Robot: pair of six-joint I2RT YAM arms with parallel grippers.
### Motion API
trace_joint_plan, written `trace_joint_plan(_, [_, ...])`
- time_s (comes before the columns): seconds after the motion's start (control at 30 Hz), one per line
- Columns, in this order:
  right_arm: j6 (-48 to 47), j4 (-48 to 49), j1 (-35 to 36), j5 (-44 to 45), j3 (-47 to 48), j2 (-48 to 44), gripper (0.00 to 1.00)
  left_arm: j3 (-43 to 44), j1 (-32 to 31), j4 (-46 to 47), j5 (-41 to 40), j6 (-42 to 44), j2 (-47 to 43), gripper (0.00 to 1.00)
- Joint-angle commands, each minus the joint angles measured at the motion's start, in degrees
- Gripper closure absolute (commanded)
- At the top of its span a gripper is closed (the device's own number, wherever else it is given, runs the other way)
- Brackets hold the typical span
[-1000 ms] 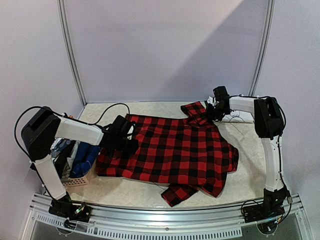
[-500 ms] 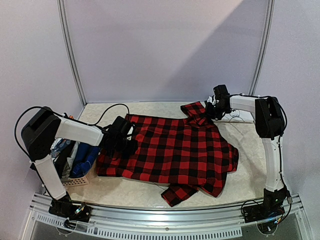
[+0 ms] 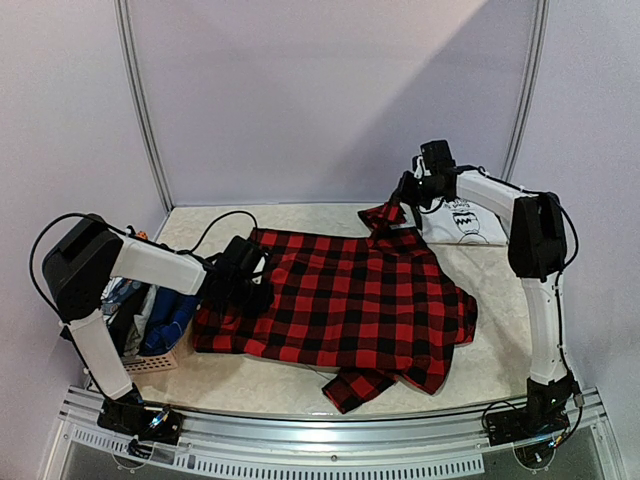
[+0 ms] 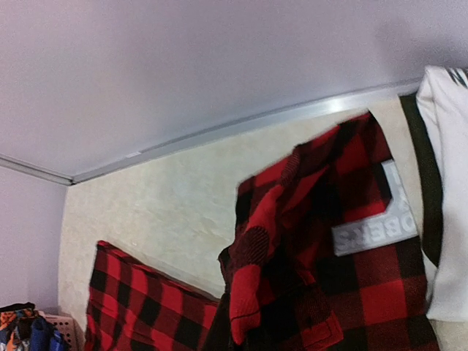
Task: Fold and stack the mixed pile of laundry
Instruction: Flatten out the crumpled shirt at the center of the board.
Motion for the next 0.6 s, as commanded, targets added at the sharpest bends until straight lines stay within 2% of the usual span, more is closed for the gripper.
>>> trace_joint_plan(0.0, [2.08, 2.73, 1.95, -5.26, 7.96, 3.56, 1.0, -1.1, -0.94, 1.07, -0.32, -0.41, -1.91, 0.56])
trace_joint_plan(0.07, [3.0, 5.11, 2.77, -7.18, 11.52, 6.16, 1.0, -1.3, -0.94, 0.96, -0.54, -0.46, -2.23, 0.56])
trace_joint_plan(0.2, [5.76, 18.9, 4.78, -11.07, 15.36, 11.42, 1.0, -0.94, -0.94, 0.46, -0.67, -0.49, -2.34, 0.56])
trace_joint_plan(0.23, [6.77, 20.61, 5.2, -11.51, 17.45, 12.73, 0.96, -0.83, -0.94, 0.17, -0.72, -0.52, -2.36, 0.56])
trace_joint_plan(0.27, [7.25, 21.21, 5.34, -12.05, 20.23, 15.3, 0.89, -0.72, -0.94, -0.01, -0.76, -0.5, -2.49, 0.56])
trace_joint_plan(0.33, [8.16, 20.85, 5.39, -12.69, 25.3, 19.07, 0.54, -0.71, -0.94, -0.41, -0.74, -0.6, -2.71, 0.56])
trace_joint_plan(0.37, [8.24, 20.38, 5.4, -12.84, 26.74, 20.25, 0.4, -0.77, -0.94, -0.58, -0.76, -0.75, -3.02, 0.56])
trace_joint_plan(0.4, [8.04, 19.79, 5.4, -12.86, 26.73, 20.98, 0.3, -0.9, -0.94, -0.65, -0.87, -0.81, -3.15, 0.56])
trace_joint_plan(0.47, [6.34, 17.31, 5.26, -12.16, 25.89, 20.42, 0.19, -1.21, -0.94, -0.81, -0.97, -0.89, -3.68, 0.55])
trace_joint_plan(0.57, [3.48, 14.52, 4.98, -10.69, 21.88, 17.05, 0.14, -1.24, -0.98, -0.95, -0.79, -0.98, -3.94, 0.55])
